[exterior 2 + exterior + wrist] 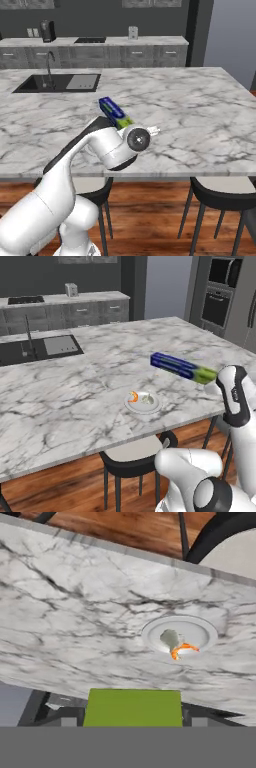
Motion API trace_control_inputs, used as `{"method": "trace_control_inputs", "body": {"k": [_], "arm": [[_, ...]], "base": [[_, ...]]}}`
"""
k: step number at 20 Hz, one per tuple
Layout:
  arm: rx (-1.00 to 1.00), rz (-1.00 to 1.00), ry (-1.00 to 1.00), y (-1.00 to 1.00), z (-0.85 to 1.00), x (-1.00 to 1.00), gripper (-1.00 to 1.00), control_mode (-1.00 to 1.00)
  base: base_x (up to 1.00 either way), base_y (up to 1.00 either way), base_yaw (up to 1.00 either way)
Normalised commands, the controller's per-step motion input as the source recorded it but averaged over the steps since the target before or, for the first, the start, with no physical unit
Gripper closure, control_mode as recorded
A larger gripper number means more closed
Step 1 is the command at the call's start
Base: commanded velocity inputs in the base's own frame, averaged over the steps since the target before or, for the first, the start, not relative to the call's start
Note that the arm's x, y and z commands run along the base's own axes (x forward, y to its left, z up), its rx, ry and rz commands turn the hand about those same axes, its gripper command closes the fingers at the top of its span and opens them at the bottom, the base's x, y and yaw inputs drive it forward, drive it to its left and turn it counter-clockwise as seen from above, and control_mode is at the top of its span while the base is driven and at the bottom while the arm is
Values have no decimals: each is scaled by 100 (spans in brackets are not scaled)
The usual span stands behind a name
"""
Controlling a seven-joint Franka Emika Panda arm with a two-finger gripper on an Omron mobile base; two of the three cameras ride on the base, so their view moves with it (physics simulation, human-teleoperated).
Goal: Retrieve the tupperware and aluminum foil from the cabinet and place them on the dining counter near the plate with garlic and shrimp to prepare for storing leftovers.
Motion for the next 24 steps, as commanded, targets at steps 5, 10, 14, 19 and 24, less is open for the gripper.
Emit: {"method": "trace_control_inputs", "body": {"k": [5, 10, 14, 19, 24], "arm": [[0, -11, 9, -25, -79, 43, 100, -100], [0, -8, 7, -4, -76, 50, 100, -100], [0, -6, 9, 0, -68, 58, 100, -100], [0, -5, 12, 0, -47, 63, 100, -100], [0, -5, 12, 0, -39, 63, 100, -100]], "base": [[0, 0, 0], [0, 0, 0], [0, 0, 0], [0, 0, 0], [0, 0, 0]]}}
